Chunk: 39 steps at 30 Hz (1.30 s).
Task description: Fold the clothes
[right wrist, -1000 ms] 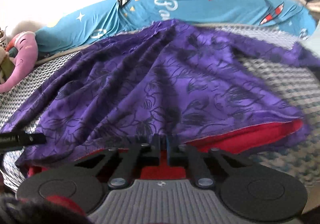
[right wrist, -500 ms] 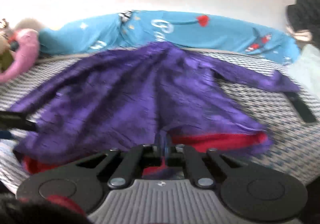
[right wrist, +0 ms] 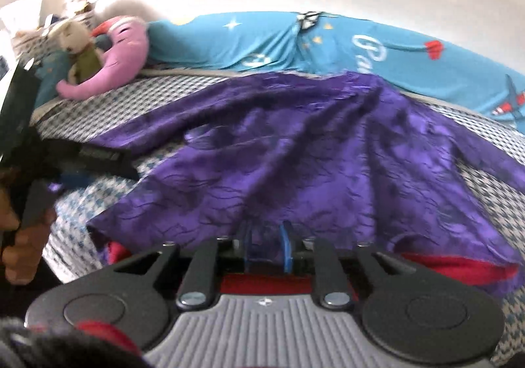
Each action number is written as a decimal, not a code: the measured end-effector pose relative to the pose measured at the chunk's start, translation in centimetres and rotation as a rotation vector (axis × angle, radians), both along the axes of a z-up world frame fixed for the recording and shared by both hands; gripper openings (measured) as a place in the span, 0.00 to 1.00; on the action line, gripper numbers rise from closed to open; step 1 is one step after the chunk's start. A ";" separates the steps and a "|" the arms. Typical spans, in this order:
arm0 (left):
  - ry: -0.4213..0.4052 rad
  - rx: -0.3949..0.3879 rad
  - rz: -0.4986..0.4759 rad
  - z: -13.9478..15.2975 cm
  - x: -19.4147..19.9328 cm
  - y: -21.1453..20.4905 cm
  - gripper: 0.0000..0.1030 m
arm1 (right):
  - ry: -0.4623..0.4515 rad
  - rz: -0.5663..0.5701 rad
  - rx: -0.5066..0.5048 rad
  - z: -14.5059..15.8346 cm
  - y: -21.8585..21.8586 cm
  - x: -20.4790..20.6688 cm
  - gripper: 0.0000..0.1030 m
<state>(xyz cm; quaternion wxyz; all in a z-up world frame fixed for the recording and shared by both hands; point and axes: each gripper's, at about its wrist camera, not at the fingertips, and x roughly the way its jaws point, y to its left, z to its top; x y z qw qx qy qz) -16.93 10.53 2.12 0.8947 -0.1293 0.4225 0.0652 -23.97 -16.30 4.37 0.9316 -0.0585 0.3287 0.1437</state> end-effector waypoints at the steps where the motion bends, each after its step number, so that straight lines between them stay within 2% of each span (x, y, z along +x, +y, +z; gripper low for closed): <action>1: -0.003 -0.005 0.004 0.3 0.4 0.3 0.96 | 0.001 0.016 -0.004 0.1 0.3 0.1 0.23; 8: -0.054 0.014 -0.004 2.0 3.6 1.9 0.96 | -0.008 0.116 -0.026 0.7 1.8 1.6 0.27; 13: -0.031 0.072 -0.056 2.1 6.5 2.4 0.97 | 0.024 0.146 -0.001 0.8 2.0 3.2 0.29; 21: 0.032 0.059 -0.102 1.1 11.0 4.3 0.97 | 0.017 0.188 -0.017 1.4 2.0 6.2 0.30; 27: 0.020 0.038 -0.133 0.7 13.7 5.9 0.96 | 0.045 0.187 -0.009 1.0 1.5 9.2 0.30; 29: 0.023 0.033 -0.138 0.5 14.6 6.2 0.94 | 0.061 0.182 -0.002 0.7 1.5 10.1 0.30; 33: 0.038 0.017 -0.179 -0.2 16.4 6.5 0.80 | 0.073 0.184 -0.002 0.4 1.7 11.7 0.30; 39: 0.034 0.044 -0.256 -0.9 18.5 6.2 0.79 | 0.090 0.162 0.018 0.0 1.7 14.2 0.31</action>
